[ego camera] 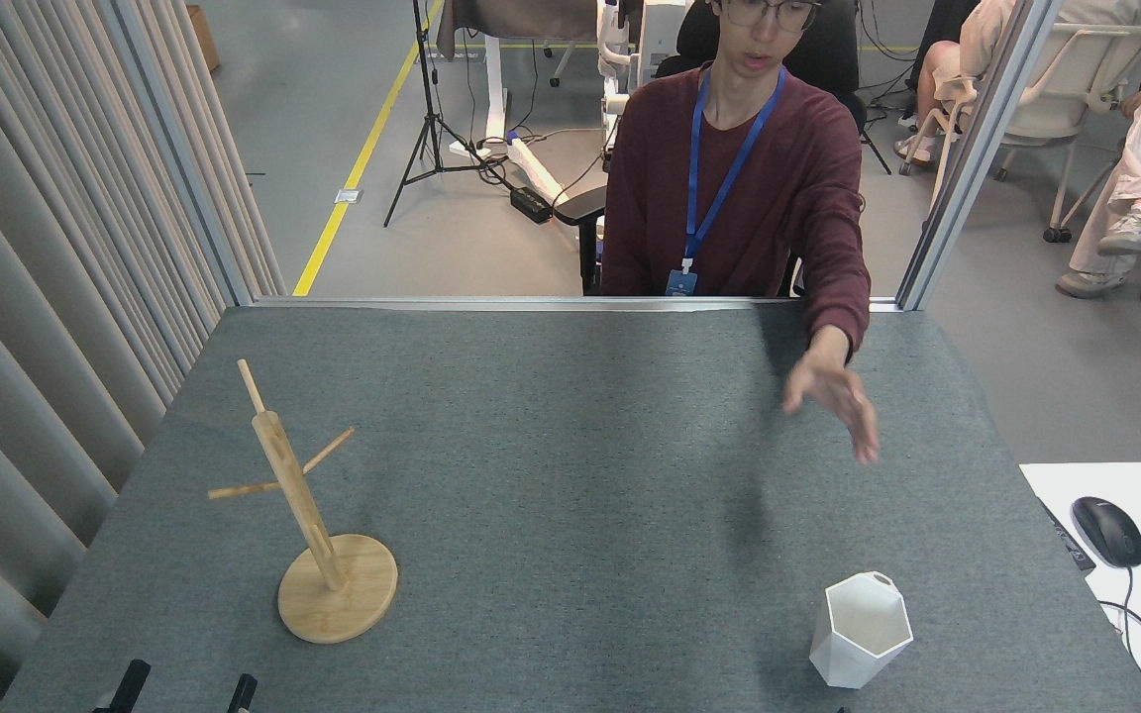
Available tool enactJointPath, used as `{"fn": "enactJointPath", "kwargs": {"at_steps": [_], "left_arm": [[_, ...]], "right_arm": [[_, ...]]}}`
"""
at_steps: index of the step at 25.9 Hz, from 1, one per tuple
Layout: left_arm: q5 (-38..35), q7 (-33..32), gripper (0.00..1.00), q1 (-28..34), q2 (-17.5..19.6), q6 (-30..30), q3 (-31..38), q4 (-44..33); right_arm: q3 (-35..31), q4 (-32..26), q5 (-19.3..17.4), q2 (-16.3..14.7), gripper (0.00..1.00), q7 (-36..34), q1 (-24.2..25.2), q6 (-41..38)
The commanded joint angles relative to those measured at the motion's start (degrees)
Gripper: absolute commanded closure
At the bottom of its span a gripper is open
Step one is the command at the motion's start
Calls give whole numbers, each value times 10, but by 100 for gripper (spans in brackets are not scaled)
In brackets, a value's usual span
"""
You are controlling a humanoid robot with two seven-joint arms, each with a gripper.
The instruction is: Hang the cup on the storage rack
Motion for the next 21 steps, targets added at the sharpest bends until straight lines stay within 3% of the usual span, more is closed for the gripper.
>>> {"fn": "enactJointPath", "kwargs": {"at_steps": [1, 12, 21], "left_arm": [[-1, 1, 0, 0, 0, 0, 0, 0], [-1, -2, 0, -1, 0, 10, -1, 3], [-1, -1, 0, -1, 0, 11, 1, 6]], "right_arm": [[0, 0, 0, -1, 2, 3, 0, 0], [-1, 37, -4, -3, 2, 9, -17, -1], [0, 99, -5, -7, 2, 13, -94, -10]]}}
